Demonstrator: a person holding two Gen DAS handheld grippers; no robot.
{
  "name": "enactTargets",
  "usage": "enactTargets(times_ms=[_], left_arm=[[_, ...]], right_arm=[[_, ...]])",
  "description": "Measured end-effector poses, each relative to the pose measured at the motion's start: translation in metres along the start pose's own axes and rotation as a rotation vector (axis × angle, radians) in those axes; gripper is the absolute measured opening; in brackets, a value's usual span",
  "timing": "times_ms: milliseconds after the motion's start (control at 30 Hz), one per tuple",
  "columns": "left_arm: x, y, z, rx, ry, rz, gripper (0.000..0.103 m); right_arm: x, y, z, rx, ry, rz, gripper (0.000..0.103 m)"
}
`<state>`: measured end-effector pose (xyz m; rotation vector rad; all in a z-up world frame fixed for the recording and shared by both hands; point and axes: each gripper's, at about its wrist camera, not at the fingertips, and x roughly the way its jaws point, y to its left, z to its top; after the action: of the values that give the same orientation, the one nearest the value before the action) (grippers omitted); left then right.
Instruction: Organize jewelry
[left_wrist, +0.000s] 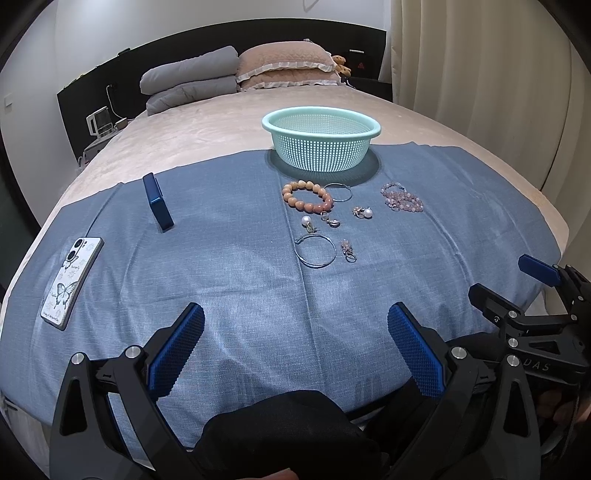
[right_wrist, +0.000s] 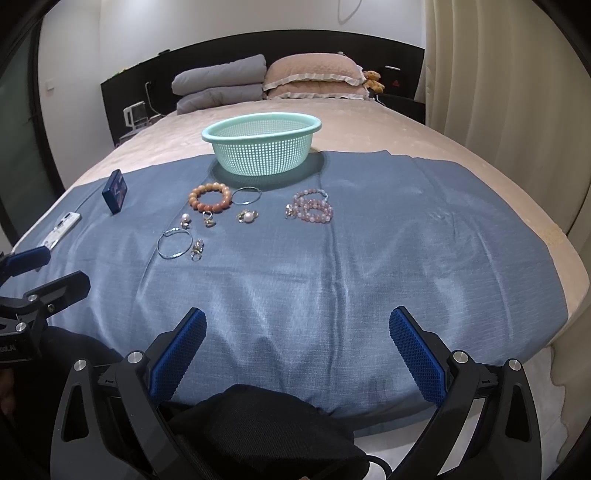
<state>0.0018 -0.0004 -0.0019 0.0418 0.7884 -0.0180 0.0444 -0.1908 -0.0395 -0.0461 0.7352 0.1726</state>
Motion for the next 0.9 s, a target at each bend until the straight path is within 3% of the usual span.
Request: enactTargets(times_ms=[900], left_arm=[[0.0008,-0.0026,-0.0007,0.006,0.001,0.003,0.097]], right_arm=[[0.0026,-0.0029,-0.001,0.012,0.009,0.018,0.095]])
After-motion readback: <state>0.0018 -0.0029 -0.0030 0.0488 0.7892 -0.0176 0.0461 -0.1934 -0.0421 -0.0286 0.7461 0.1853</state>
